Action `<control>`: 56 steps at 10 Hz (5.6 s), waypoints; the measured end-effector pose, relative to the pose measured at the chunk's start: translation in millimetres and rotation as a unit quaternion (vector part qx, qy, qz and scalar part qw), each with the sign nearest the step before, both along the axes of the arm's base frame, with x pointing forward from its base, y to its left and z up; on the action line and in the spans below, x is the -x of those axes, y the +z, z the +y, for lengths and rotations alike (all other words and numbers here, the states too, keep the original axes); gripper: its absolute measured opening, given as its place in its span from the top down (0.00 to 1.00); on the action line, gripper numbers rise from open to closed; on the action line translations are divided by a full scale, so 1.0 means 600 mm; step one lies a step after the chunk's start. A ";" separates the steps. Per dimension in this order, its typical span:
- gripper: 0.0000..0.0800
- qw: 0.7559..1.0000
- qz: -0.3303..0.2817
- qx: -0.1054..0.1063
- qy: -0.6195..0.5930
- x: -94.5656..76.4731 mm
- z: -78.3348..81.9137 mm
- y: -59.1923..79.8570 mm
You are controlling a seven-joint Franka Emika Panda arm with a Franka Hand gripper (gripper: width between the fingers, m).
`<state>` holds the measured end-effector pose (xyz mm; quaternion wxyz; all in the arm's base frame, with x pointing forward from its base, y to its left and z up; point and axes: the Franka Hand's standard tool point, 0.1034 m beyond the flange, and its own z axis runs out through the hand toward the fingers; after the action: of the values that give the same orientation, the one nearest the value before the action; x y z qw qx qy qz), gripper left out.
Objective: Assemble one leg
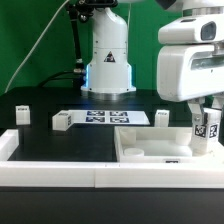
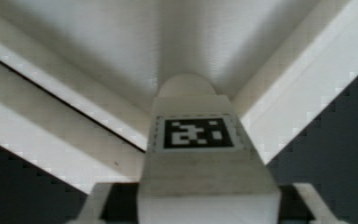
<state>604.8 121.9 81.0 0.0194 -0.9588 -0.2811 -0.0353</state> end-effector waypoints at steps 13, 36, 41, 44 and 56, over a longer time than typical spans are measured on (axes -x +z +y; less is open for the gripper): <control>0.63 0.700 0.035 -0.050 -0.711 0.001 -0.008 -0.004; 0.64 0.975 0.016 0.011 -0.222 0.005 0.002 -0.002; 0.63 0.851 0.018 -0.030 -0.525 0.004 -0.003 -0.004; 0.63 0.713 0.027 -0.040 -0.700 0.005 0.001 -0.004; 0.19 0.912 0.009 -0.004 -0.410 0.006 0.008 -0.003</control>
Offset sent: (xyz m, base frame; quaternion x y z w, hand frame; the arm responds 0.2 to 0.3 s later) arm -0.0088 0.0054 -0.0054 0.0063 0.0017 0.3349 0.9422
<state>600.9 126.6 79.1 0.0093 -0.9899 0.1376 -0.0329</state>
